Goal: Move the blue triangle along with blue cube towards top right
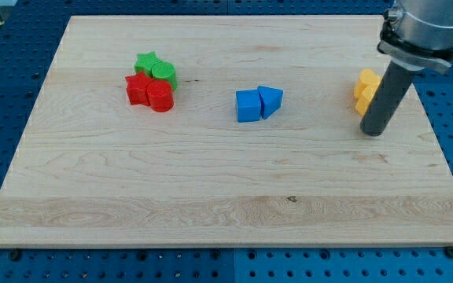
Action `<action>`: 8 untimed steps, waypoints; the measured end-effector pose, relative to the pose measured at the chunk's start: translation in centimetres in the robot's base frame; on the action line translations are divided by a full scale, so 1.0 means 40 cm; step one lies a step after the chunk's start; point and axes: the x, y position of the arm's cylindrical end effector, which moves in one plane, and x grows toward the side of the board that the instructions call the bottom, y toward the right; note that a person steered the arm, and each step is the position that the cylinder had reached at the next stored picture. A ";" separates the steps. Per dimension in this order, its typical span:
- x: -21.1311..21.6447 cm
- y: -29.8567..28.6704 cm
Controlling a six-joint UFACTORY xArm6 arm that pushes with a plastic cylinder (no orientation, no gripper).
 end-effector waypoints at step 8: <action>-0.098 -0.446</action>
